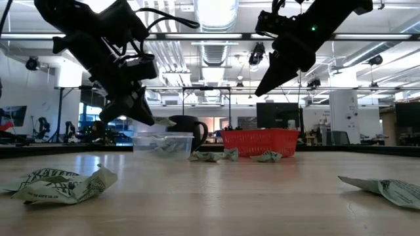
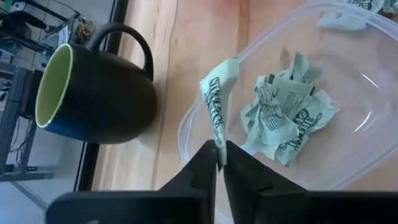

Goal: Pick and place items into bin
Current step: Put the stevia packet into the transparent bin, then put the stevia packet into the red bin

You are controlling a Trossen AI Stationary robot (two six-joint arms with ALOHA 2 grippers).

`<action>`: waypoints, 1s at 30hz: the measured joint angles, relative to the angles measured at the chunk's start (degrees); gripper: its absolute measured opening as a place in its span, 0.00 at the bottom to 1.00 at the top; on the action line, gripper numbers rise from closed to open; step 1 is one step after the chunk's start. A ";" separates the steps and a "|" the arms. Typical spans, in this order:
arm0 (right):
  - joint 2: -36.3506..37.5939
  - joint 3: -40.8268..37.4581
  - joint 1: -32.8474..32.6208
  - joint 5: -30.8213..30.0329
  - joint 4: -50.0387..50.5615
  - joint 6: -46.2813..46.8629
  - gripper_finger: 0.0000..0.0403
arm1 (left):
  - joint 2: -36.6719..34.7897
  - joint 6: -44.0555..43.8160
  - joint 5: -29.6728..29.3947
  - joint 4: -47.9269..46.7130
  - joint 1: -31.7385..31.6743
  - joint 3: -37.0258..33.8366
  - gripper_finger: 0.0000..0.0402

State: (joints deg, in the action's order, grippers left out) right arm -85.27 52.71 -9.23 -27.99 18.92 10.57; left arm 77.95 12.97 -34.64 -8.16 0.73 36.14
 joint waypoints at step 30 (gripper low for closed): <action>-5.46 -0.78 -5.54 16.52 -5.56 -2.83 0.22 | -11.81 -2.24 0.14 -5.15 9.78 0.00 0.27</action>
State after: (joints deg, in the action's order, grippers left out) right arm -90.73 51.93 -14.77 -11.46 13.36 7.74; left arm 66.14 10.74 -34.50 -13.32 10.51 36.14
